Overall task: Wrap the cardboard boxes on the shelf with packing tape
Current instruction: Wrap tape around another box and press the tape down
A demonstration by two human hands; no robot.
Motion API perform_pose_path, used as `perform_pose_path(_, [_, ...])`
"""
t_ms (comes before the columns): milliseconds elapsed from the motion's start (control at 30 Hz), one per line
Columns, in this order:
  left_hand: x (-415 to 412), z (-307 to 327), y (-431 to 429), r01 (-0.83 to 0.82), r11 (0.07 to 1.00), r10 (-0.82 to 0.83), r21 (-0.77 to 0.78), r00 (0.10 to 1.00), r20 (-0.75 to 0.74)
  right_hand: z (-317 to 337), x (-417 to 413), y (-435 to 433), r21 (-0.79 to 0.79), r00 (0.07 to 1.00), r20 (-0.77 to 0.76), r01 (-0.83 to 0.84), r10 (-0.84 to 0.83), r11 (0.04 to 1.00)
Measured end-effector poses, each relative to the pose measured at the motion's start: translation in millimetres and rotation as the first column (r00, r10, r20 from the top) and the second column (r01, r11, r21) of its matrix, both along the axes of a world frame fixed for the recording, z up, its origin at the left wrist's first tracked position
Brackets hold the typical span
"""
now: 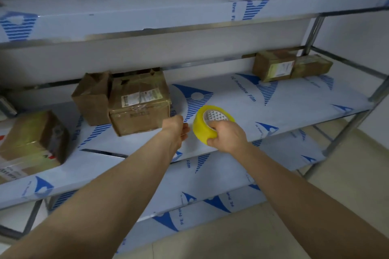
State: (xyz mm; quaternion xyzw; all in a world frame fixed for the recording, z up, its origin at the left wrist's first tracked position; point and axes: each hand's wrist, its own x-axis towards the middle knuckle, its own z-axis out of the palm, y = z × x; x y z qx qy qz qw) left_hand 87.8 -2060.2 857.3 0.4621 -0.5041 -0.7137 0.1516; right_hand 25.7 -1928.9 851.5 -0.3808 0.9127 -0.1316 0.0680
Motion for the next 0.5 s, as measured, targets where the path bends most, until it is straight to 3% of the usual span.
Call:
perform_pose_path(200, [30.1, -8.1, -22.5, -0.111, 0.994, 0.111, -0.003, 0.994, 0.011, -28.0, 8.0, -40.8, 0.224, 0.984, -0.129, -0.096, 0.127, 0.97])
perform_pose_path(500, [106.2, -7.3, -81.5, -0.244, 0.97, 0.244, -0.004, 0.97, -0.015, -42.3, 32.6, -81.7, 0.39, 0.975, -0.144, -0.099, 0.167, 0.915])
